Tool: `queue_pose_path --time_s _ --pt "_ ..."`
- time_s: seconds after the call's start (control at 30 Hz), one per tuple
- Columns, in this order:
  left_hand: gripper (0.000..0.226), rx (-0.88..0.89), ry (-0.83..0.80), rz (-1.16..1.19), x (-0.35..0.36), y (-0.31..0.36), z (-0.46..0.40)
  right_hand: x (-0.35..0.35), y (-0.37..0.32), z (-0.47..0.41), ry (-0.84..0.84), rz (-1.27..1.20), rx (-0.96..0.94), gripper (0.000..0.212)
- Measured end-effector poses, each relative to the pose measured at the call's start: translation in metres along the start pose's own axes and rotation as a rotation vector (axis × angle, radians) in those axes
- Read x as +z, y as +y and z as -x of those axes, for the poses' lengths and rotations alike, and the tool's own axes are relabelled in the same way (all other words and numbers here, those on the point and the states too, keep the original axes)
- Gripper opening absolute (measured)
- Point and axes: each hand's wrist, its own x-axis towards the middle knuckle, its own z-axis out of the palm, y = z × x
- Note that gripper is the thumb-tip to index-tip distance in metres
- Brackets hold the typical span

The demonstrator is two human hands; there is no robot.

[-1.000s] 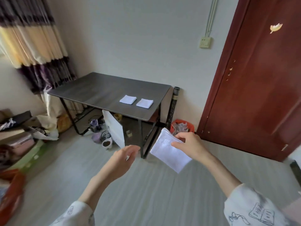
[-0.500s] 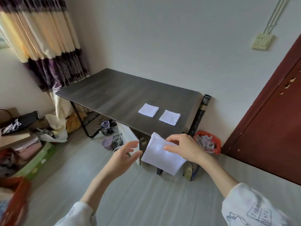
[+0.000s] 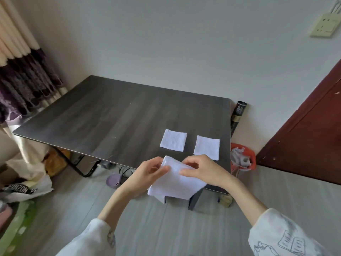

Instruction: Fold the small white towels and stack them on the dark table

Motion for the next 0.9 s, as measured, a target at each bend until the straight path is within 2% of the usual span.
queue_pose_path --time_s 0.1,0.23,0.33,0.43,0.57,0.77,0.9 --pt "0.024 -0.053 -0.060 0.129 -0.019 -0.016 -0.039 -0.009 0.010 -0.039 0.019 -0.218 0.123 0.019" --pt "0.029 -0.217 -0.059 0.310 -0.034 -0.040 -0.099 -0.021 0.045 -0.092 -0.034 -0.743 0.296 0.019" --pt "0.033 -0.331 -0.038 0.391 -0.040 -0.065 -0.144 -0.028 0.071 -0.131 -0.056 -0.928 0.368 0.025" --pt "0.032 -0.418 -0.046 0.438 -0.043 -0.085 -0.189 -0.036 0.092 -0.170 -0.003 -0.959 0.452 0.025" --pt "0.032 -0.543 -0.041 0.350 -0.040 -0.105 -0.238 -0.039 0.117 -0.215 0.103 -0.914 0.577 0.019" --pt "0.025 -0.608 -0.023 0.221 -0.041 -0.141 -0.305 -0.041 0.148 -0.278 0.200 -0.853 0.716 0.024" --pt "0.024 -0.625 0.008 0.138 -0.041 -0.162 -0.335 -0.039 0.162 -0.305 0.245 -0.829 0.769 0.016"
